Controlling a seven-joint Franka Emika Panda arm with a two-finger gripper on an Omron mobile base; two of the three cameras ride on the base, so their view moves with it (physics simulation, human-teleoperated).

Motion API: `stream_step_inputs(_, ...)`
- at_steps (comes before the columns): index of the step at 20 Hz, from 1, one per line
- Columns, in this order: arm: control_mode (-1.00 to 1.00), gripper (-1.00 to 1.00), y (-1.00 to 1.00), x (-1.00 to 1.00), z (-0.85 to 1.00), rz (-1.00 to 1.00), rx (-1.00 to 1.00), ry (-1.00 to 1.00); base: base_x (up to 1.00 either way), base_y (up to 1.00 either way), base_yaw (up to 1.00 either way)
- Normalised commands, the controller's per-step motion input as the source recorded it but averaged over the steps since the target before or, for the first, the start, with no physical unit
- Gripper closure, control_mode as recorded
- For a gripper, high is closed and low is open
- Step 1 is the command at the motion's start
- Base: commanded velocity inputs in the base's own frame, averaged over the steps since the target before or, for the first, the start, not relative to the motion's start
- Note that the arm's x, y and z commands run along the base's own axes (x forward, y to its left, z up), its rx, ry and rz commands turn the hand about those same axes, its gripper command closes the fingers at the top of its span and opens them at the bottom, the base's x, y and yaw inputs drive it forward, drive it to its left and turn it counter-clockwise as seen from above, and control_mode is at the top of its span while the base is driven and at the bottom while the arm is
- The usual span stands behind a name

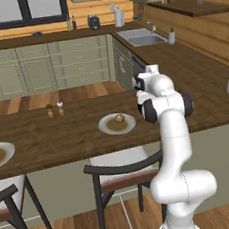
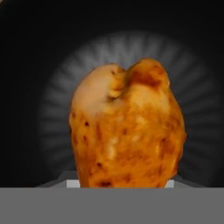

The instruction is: Pick the chicken drumstick and mushroom from their plates and place them in the bowl. Then put the bowl in the fridge.

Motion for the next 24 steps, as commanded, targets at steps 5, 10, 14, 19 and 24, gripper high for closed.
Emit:
stream_step_inputs(5, -1.00, -1.00, 0.00, 0.20, -0.20, 0.00, 0.00, 0.02, 0.00, 0.00, 0.00)
stream_step_inputs(10, -1.00, -1.00, 0.00, 0.00, 0.00, 0.00, 0.00, 0.00, 0.00, 0.00, 0.00)
stream_step_inputs(14, -1.00, -1.00, 0.00, 0.00, 0.00, 0.00, 0.00, 0.00, 0.00, 0.00, 0.00)
stream_step_inputs(19, -1.00, -1.00, 0.02, -0.35, 0.14, 0.00, 0.00, -0.13, 0.00, 0.00, 0.00)
stream_step_inputs(24, -1.00, -1.00, 0.13, -0.55, 0.47, 0.00, 0.00, -0.21, 0.00, 0.00, 0.00)
